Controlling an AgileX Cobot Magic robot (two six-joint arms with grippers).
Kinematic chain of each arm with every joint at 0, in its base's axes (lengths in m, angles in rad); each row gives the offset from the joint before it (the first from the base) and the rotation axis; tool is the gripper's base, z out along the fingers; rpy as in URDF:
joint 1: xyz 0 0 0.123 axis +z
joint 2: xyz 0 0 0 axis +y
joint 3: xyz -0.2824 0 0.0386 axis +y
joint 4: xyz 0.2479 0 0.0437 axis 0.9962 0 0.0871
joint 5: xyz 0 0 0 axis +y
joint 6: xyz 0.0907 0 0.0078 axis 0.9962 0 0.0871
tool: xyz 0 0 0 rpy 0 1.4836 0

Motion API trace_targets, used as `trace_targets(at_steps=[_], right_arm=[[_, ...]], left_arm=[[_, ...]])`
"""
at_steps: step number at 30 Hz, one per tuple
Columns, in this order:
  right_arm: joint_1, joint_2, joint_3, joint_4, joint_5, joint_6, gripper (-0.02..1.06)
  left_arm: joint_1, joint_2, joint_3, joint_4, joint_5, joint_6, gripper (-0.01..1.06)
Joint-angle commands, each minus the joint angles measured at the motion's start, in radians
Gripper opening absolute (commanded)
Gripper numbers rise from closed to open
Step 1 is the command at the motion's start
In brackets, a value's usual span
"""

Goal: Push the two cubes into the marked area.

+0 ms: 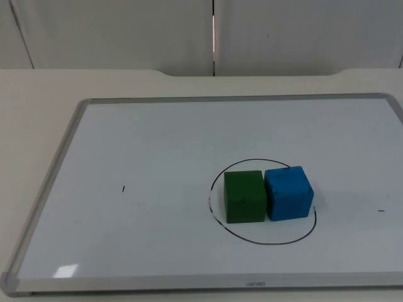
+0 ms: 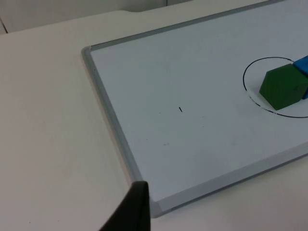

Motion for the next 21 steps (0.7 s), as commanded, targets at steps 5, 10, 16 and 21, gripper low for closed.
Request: trace_targets(at_steps=[5, 10, 16, 21], right_arm=[[-0.007, -0.003, 0.002, -0.006, -0.013, 0.006, 1.05], [-0.007, -0.003, 0.002, -0.004, -0.013, 0.006, 1.05], [-0.007, -0.003, 0.002, -0.004, -0.013, 0.006, 1.05], [-0.007, -0.003, 0.002, -0.004, -0.013, 0.006, 1.05]], left_arm=[[0.003, -0.004, 0.006, -0.005, -0.010, -0.002, 1.05], [0.021, -0.004, 0.006, -0.005, -0.010, -0.002, 1.05], [0.094, -0.004, 0.006, -0.005, -0.010, -0.002, 1.05], [0.179, -0.004, 0.006, -0.005, -0.010, -0.002, 1.05]])
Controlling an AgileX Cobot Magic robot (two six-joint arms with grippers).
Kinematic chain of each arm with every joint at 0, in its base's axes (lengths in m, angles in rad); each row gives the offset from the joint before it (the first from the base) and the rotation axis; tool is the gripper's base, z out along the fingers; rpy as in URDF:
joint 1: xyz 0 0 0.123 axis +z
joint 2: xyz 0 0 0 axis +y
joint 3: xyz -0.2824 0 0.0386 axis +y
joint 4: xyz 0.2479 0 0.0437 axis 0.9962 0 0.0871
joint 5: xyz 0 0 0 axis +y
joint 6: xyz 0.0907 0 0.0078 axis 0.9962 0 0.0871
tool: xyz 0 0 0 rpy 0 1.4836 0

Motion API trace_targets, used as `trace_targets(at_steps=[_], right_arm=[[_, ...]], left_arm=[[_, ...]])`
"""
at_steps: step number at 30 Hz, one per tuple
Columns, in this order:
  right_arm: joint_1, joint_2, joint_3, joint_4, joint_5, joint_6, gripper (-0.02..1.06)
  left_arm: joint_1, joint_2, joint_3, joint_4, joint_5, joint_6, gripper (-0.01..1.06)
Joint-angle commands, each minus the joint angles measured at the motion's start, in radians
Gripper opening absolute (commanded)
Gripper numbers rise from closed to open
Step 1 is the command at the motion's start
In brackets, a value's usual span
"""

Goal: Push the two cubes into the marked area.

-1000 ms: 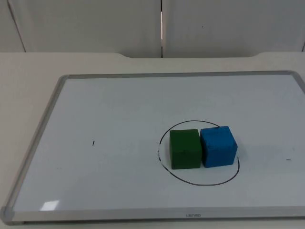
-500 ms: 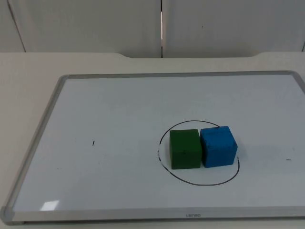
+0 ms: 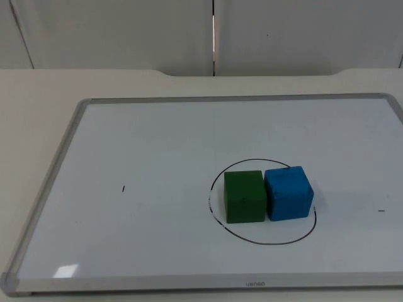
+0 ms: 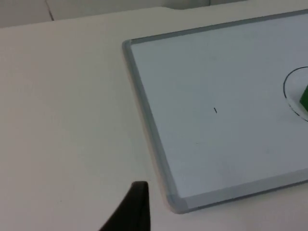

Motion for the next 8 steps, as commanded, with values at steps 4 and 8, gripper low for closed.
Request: trace_targets(at_steps=[4, 8], right_arm=[[-0.007, -0.003, 0.002, -0.004, -0.013, 0.001, 1.05], [-0.007, -0.003, 0.002, -0.004, -0.013, 0.001, 1.05]], left_arm=[[0.077, -0.004, 0.006, -0.005, -0.010, -0.002, 1.05], [0.113, -0.004, 0.006, -0.005, -0.010, -0.002, 1.05]])
